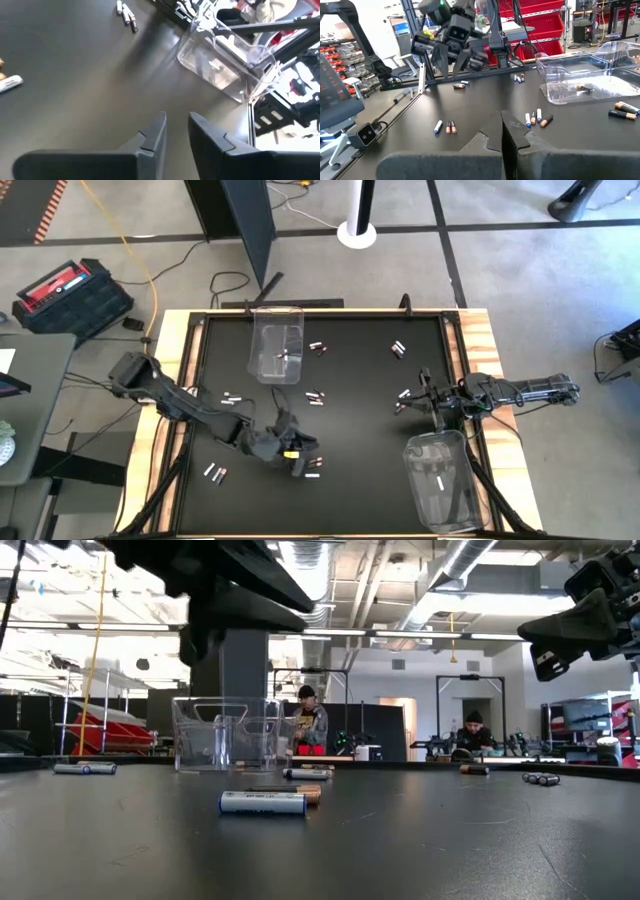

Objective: Sort batteries
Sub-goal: Put the black battery into the top transparent bin

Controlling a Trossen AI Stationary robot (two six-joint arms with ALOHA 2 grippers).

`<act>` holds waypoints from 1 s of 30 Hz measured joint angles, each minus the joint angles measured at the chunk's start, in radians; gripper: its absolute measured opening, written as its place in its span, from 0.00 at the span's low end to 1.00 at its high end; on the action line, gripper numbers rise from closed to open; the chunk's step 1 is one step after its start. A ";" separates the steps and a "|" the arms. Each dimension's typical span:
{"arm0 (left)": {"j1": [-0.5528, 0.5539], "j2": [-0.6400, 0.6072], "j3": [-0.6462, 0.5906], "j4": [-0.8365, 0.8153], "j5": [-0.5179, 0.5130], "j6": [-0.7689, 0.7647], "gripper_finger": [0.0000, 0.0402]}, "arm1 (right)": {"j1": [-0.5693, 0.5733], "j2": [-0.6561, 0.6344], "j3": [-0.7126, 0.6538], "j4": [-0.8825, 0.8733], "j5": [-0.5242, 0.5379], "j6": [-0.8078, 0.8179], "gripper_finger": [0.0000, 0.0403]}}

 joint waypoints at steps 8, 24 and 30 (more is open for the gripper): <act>0.036 0.042 0.001 0.057 -0.007 0.023 0.43 | 0.000 0.000 0.000 0.000 0.000 0.000 0.03; -0.014 0.043 0.001 -0.076 -0.120 0.367 0.47 | 0.000 0.000 0.000 0.000 0.000 0.000 0.03; -0.082 0.106 -0.048 0.018 -0.193 0.376 0.47 | 0.000 0.000 0.000 0.000 0.000 0.000 0.03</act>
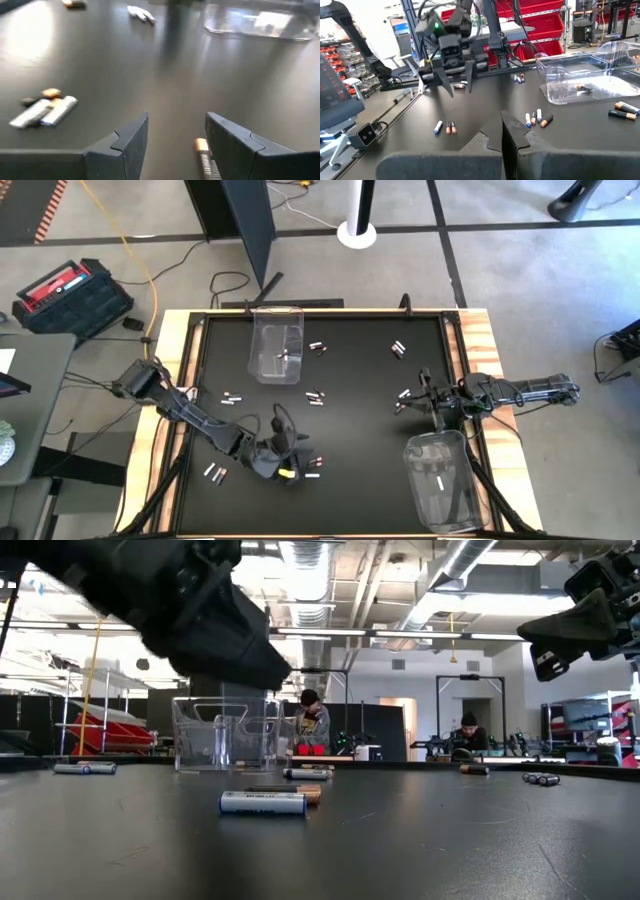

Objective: Sort batteries
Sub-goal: Put the black battery into the top transparent bin

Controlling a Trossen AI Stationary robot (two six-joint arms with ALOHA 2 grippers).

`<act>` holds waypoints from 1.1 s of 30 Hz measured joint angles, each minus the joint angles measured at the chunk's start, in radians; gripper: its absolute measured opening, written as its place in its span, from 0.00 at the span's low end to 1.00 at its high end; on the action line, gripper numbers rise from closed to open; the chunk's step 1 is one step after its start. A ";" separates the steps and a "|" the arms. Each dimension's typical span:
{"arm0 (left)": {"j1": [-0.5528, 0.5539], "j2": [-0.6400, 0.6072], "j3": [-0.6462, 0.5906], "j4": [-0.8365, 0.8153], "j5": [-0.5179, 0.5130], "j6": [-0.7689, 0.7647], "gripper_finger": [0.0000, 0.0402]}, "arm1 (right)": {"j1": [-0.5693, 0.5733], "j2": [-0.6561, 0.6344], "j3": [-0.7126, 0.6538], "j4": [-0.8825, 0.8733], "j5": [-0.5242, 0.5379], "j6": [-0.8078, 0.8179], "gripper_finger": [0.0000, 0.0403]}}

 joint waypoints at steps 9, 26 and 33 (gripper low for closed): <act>-0.002 0.156 -0.006 0.190 0.000 0.027 0.47 | 0.000 0.000 0.000 0.000 0.000 0.000 0.03; 0.012 0.226 -0.006 0.239 0.156 0.107 0.47 | 0.000 0.000 0.000 0.000 0.000 0.000 0.03; 0.035 0.226 -0.006 0.217 0.171 0.111 0.47 | 0.000 0.000 0.000 0.000 0.000 0.000 0.03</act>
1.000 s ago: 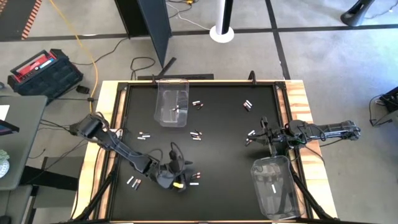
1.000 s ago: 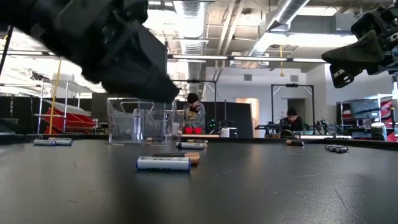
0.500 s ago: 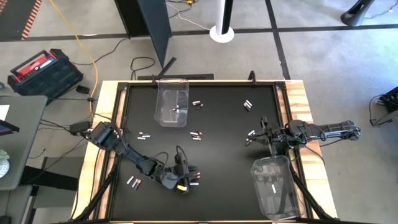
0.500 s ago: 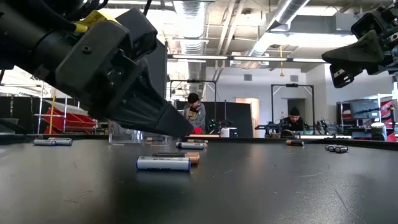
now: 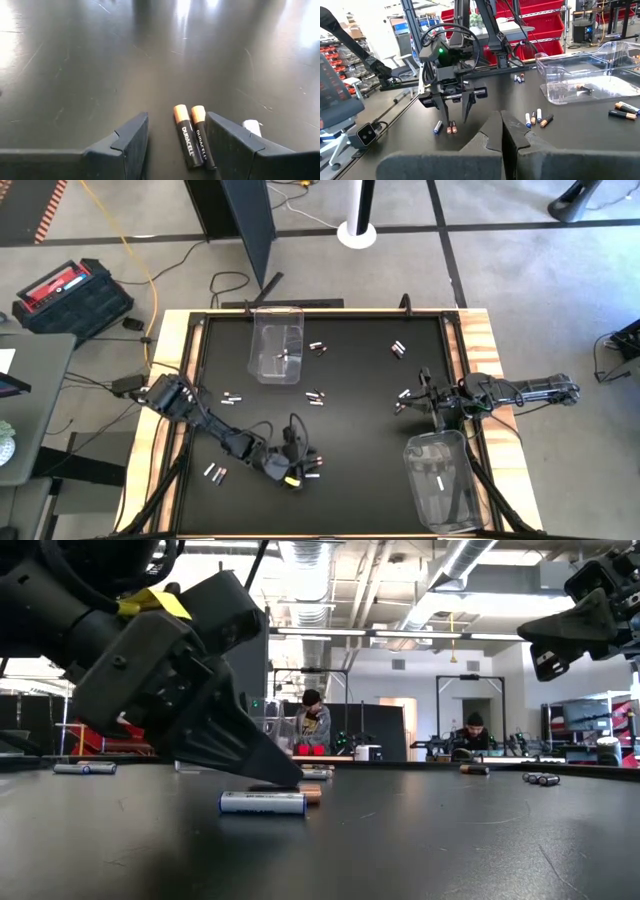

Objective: Sort batteries
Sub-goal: Put the black battery into the top transparent bin

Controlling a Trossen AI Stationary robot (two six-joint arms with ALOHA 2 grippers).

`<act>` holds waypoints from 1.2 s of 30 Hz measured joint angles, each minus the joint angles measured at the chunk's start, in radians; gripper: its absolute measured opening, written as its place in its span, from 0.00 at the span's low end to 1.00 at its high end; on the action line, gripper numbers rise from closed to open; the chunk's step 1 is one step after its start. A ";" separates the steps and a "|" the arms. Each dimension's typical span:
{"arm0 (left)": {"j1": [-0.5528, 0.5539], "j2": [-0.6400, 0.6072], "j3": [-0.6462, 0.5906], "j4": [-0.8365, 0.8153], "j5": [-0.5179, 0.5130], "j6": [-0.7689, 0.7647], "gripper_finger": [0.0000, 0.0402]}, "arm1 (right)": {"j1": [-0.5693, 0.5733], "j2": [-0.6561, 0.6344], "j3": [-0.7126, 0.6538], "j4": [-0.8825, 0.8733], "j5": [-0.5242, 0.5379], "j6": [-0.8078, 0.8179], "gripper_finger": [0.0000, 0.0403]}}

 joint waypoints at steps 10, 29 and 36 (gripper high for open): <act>0.023 -0.002 0.000 -0.021 0.002 0.000 0.47 | 0.000 0.000 0.000 0.000 0.000 0.000 0.03; 0.029 -0.004 0.004 -0.134 0.002 -0.014 0.46 | 0.000 0.000 0.000 0.000 0.000 0.000 0.03; 0.044 -0.007 0.006 -0.243 0.017 -0.002 0.31 | 0.000 0.000 0.000 0.000 0.000 0.000 0.03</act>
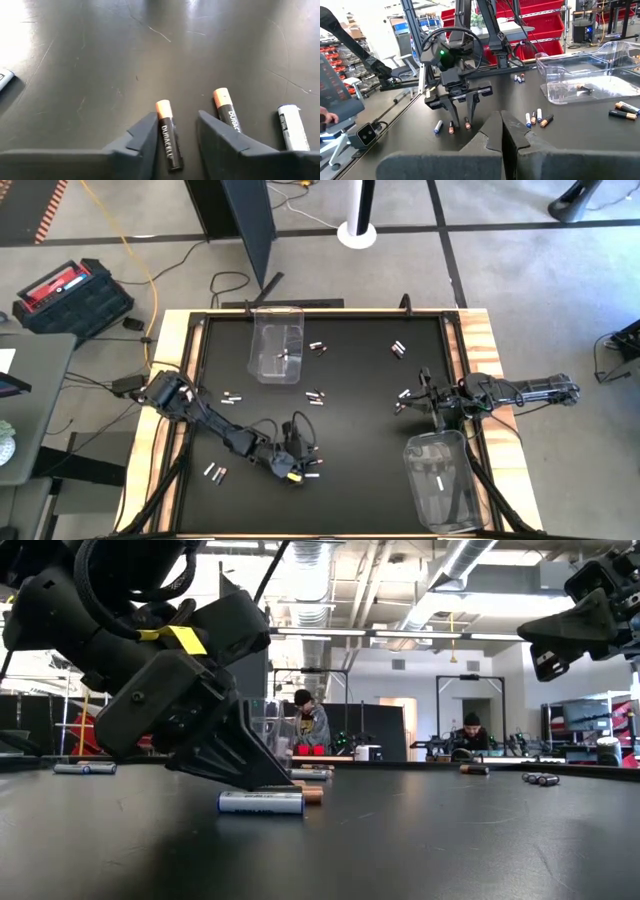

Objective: Sort batteries
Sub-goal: Put the black battery into the top transparent bin

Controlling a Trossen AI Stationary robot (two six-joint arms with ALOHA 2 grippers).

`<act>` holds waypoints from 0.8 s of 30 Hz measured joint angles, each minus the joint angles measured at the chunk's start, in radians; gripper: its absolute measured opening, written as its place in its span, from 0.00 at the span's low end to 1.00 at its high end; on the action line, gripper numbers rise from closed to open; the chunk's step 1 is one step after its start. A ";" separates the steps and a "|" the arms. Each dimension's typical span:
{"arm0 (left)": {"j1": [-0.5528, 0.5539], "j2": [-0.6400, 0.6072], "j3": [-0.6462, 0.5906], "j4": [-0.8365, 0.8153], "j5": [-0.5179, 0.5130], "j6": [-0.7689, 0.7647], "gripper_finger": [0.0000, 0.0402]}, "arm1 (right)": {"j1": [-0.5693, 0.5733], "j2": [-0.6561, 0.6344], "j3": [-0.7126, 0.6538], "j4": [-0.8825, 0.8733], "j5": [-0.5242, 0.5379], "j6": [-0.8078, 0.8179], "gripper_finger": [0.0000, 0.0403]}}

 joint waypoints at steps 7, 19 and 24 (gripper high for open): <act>0.021 0.002 -0.002 -0.013 0.001 0.021 0.14 | 0.000 0.000 0.000 0.000 0.000 0.000 0.03; 0.037 -0.029 -0.007 -0.008 -0.025 0.070 0.11 | 0.000 0.000 0.000 0.000 0.000 0.000 0.03; 0.060 -0.150 -0.014 -0.040 -0.092 0.167 0.11 | 0.000 0.000 0.000 0.000 0.000 0.000 0.03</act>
